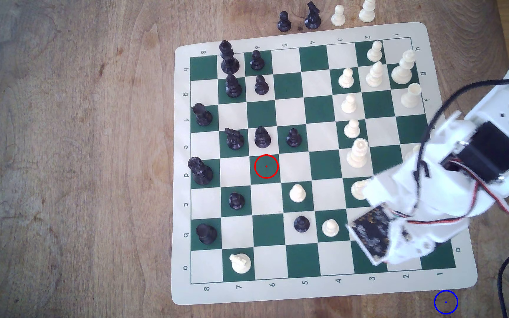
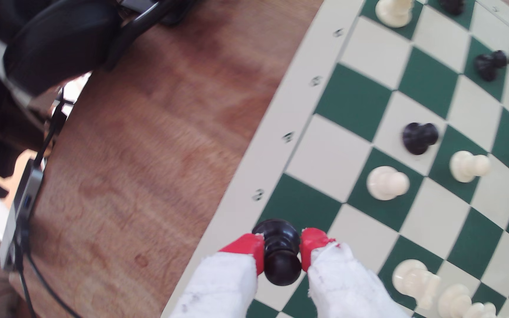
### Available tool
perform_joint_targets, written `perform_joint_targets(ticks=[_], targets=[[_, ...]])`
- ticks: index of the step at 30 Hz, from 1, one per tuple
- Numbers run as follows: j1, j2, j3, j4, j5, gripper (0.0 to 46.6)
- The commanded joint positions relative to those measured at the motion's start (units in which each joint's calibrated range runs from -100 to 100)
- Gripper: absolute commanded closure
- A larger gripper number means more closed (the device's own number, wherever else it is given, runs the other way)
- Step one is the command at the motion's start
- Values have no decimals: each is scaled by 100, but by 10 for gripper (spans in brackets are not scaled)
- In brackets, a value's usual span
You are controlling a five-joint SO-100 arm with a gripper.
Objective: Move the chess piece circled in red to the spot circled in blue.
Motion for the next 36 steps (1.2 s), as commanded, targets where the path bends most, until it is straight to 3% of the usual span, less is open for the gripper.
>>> perform_joint_targets(ticks=[1, 8, 19, 36], targets=[[-1133, -278, 99, 67, 117, 418], [-1907, 571, 253, -564, 254, 418], [-2291, 1946, 471, -1530, 313, 417], [-2486, 2311, 281, -1743, 259, 397]])
